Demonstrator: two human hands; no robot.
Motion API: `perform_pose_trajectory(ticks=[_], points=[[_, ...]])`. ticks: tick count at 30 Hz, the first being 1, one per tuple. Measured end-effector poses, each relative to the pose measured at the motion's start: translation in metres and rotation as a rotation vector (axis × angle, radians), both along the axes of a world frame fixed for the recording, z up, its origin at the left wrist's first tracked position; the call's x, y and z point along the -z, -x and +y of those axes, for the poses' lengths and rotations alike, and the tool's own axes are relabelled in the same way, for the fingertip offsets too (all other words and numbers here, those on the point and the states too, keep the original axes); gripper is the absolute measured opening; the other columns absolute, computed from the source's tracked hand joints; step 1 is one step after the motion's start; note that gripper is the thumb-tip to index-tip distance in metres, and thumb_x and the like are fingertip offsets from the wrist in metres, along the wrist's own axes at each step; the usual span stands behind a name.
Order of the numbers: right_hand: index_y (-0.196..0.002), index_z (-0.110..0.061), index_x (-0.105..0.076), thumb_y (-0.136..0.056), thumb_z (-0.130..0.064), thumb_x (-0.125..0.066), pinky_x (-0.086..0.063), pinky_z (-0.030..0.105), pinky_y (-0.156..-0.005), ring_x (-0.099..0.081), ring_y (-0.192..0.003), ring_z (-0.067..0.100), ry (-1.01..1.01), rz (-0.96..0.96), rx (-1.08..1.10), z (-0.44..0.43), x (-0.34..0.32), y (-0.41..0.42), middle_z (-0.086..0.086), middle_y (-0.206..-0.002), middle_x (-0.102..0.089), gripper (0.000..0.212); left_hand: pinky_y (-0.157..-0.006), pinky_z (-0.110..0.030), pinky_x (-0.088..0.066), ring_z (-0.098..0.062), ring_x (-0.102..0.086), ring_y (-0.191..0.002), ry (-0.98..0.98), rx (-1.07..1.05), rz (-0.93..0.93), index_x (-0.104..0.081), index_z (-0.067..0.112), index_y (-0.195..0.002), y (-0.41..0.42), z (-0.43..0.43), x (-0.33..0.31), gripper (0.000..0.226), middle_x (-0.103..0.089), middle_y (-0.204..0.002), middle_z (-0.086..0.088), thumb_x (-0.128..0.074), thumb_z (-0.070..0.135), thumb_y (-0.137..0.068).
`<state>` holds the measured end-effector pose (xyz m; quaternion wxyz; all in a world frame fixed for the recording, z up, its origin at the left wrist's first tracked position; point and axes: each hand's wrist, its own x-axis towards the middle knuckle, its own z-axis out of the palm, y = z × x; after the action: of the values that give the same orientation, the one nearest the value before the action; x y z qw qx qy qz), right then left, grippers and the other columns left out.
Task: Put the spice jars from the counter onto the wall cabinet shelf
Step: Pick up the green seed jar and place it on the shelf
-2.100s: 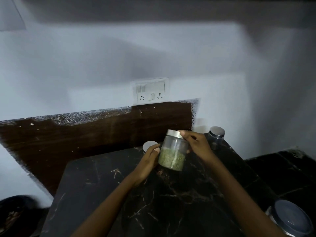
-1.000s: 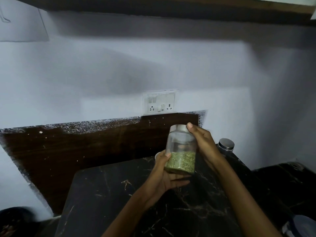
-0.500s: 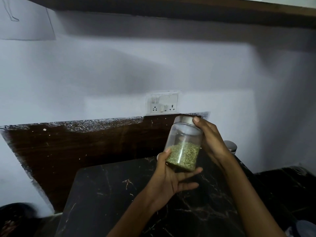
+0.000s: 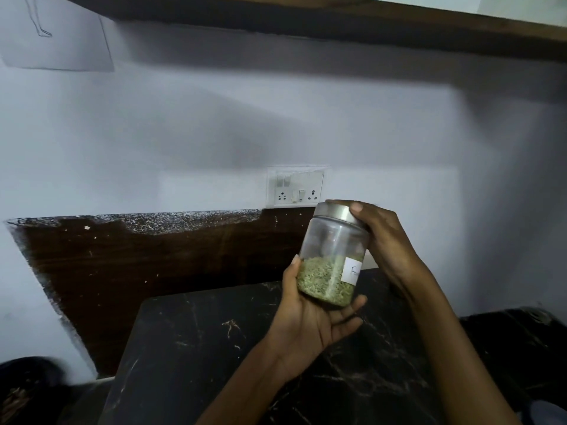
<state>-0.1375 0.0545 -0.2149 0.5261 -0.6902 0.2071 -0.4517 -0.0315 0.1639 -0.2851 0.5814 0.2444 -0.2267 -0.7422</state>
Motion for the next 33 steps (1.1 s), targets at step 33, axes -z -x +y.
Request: perform_pose_trajectory(ticks=[33], points=[[-0.123,-0.046,-0.045,-0.078,-0.06,-0.052,-0.054,0.02,-0.077,-0.064,-0.102,0.002,0.036,0.031,0.017,0.015,-0.047,-0.021,-0.011,-0.115,-0.065,0.048,-0.049,-0.019,-0.041,-0.012,-0.051,-0.053,0.146,0.038,0.048,-0.067,0.015,-0.1,-0.026,-0.041,-0.092,0.073,-0.064,-0.083,-0.004,-0.028,0.074,-0.083]])
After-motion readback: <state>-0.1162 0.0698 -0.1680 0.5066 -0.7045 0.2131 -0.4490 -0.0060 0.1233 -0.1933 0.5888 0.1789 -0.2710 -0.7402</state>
